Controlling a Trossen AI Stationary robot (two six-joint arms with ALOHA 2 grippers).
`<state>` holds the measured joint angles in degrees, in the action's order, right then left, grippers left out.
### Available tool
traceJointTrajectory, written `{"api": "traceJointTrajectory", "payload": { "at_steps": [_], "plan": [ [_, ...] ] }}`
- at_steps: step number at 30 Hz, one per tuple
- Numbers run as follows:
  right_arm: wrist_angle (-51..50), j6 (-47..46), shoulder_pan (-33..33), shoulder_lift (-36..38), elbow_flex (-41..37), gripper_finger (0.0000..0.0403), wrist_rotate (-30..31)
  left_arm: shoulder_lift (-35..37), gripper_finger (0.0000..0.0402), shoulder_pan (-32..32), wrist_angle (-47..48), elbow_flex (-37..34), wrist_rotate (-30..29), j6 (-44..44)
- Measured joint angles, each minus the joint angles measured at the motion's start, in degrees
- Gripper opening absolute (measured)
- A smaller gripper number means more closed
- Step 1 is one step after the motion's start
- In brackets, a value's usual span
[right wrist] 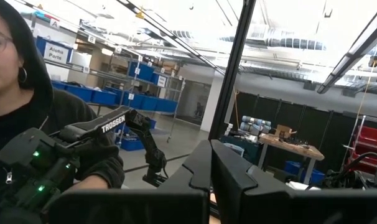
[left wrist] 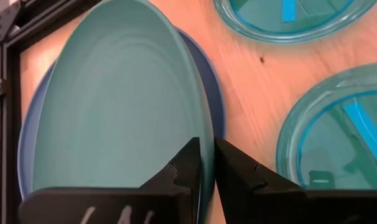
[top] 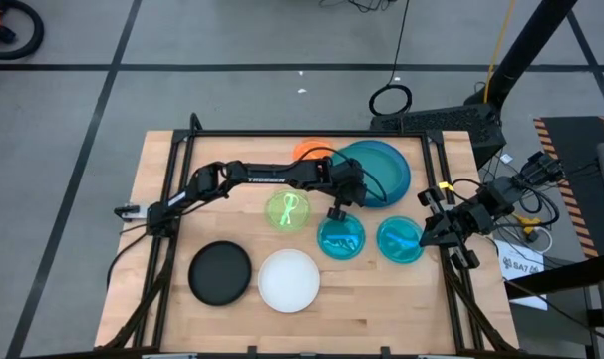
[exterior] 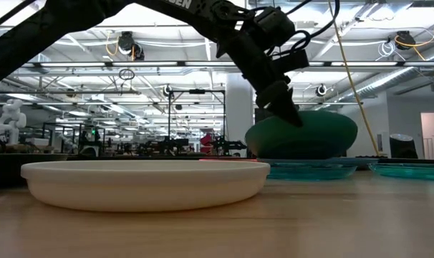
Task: Stack plastic plates
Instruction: Stack the green plate on top of the blue plate
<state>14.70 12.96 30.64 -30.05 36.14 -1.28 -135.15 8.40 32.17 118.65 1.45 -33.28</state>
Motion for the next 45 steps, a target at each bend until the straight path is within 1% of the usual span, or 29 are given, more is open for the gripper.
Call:
{"api": "traceJointTrajectory", "payload": {
  "at_steps": [10,18,35,45],
  "plan": [
    [0.0,0.23,0.0,0.01,0.0,0.0002,0.0,0.0,0.0047,-0.02,0.59,-0.02,0.0,0.24],
    [-0.37,0.27,0.01,-0.01,0.0,0.0002,0.0,0.0,0.0047,0.0,-1.19,-0.04,0.0,1.53],
    [-0.4,1.28,0.0,-0.01,0.0,0.0002,0.02,0.09,0.0047,0.11,-0.45,-0.04,0.0,3.06],
    [-0.44,1.28,0.01,-0.01,0.0,0.0002,0.02,0.09,0.0047,0.15,-3.19,-0.04,-0.53,4.98]
  ]
}}
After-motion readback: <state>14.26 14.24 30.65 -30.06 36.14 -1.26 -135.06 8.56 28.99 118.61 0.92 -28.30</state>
